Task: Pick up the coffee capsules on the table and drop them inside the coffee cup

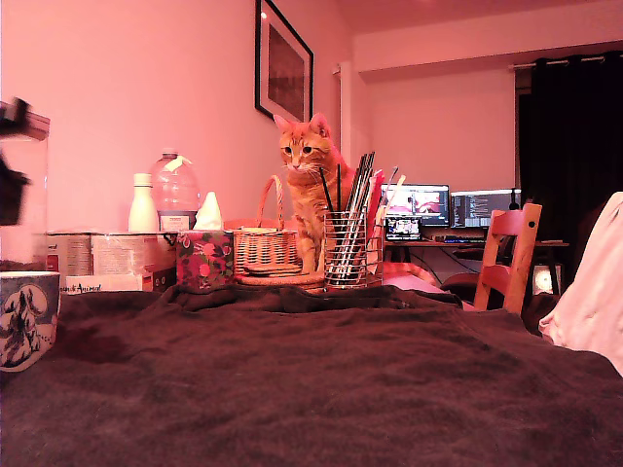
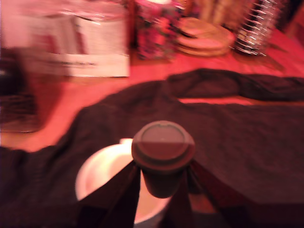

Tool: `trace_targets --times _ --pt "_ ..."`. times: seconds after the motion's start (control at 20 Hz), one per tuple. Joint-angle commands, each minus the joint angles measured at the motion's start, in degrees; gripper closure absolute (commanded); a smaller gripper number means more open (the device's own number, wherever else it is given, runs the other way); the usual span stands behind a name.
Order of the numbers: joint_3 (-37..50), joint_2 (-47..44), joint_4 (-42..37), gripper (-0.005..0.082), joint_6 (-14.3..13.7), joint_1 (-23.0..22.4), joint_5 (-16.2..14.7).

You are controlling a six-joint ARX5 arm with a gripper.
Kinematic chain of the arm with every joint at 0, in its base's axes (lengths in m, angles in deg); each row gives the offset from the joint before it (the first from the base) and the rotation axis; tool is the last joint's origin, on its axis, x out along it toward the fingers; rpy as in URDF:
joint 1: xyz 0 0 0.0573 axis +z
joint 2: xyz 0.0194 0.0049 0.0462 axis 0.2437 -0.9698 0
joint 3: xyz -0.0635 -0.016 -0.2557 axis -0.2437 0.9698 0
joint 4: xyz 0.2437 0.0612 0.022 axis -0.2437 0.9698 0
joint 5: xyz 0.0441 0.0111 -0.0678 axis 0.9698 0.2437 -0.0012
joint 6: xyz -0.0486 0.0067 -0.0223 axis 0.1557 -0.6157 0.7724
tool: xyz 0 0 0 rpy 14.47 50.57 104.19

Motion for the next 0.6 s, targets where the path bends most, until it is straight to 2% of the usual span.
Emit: trace_targets --times 0.0,0.25,0.45,0.55 --pt "1.0 0.7 1.6 0.0559 -0.7 0.9 0.1" --pt "0.7 0.7 4.7 0.0559 -3.3 1.7 0.1" --pt "-0.2 0.6 5.5 0.0559 -3.3 3.5 -0.4" --pt "-0.9 0.6 6.7 0.0559 -3.3 5.0 -2.1"
